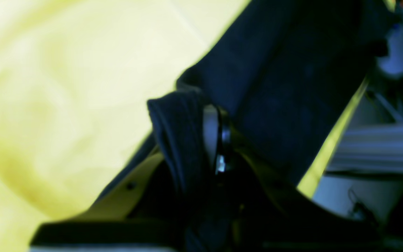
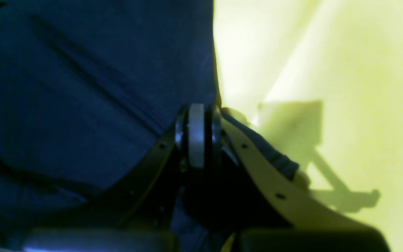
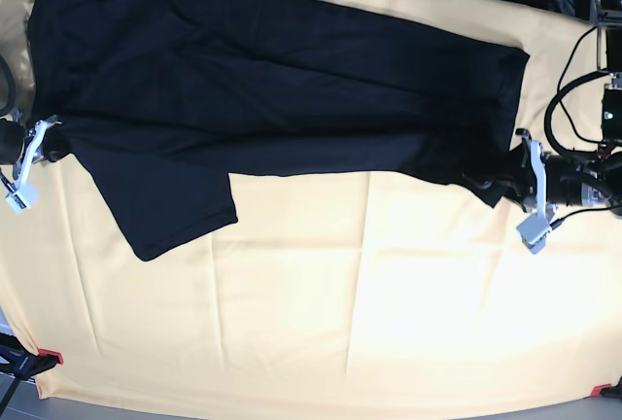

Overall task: Fold the T-shirt properly
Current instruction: 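Lift and fold the gripped edge over toward the collar with both grippers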

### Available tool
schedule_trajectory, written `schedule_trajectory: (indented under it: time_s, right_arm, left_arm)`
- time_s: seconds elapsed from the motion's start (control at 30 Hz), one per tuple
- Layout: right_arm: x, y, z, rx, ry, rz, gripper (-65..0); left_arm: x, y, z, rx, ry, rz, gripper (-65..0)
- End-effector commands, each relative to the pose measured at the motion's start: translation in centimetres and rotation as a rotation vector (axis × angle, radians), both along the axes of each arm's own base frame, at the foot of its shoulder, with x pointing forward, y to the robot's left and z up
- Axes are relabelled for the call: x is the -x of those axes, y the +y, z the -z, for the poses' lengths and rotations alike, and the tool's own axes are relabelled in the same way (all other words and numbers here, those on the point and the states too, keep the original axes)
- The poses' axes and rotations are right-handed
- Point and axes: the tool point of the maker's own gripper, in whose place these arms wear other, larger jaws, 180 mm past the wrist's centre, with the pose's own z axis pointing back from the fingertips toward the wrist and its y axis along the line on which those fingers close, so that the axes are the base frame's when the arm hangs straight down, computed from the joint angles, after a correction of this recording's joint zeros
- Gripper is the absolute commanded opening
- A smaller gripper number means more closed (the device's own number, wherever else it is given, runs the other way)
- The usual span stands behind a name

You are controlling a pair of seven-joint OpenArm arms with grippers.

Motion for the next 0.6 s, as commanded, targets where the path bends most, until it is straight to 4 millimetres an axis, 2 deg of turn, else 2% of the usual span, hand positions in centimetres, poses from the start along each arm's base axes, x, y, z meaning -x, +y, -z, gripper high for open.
schedule_trajectory:
  time_s: [0.0, 0.1, 0.23, 0.33, 0.47, 0.57]
  right_arm:
    - [-0.9, -1.2, -1.9, 0.026, -0.046, 0.002, -65.0]
    - [-0.9, -2.0, -2.4, 0.051, -0.045, 0.002, -65.0]
    - [-1.1, -3.6, -3.8, 0.093, -0.065, 0.005, -65.0]
    - [-1.1, -4.0, -4.1, 0.105, -0.065, 0.005, -65.0]
    - [-1.0, -3.6, -3.6, 0.091, -0.065, 0.006, -65.0]
    - [-0.5, -3.5, -3.1, 0.083, -0.057, 0.007, -65.0]
  left_arm:
    - [0.4, 0.5, -1.2, -0.024, -0.033, 0.024, -65.0]
    - [2.7, 0.9, -0.6, -0.084, -0.010, 0.072, -65.0]
    - [4.3, 2.9, 0.0, -0.160, 0.034, 0.078, -65.0]
    - [4.8, 3.7, 0.2, -0.188, 0.056, 0.075, -65.0]
    - [5.0, 3.7, 0.3, -0.187, 0.061, 0.076, -65.0]
    - [4.8, 4.9, 1.2, -0.269, 0.057, 0.067, -65.0]
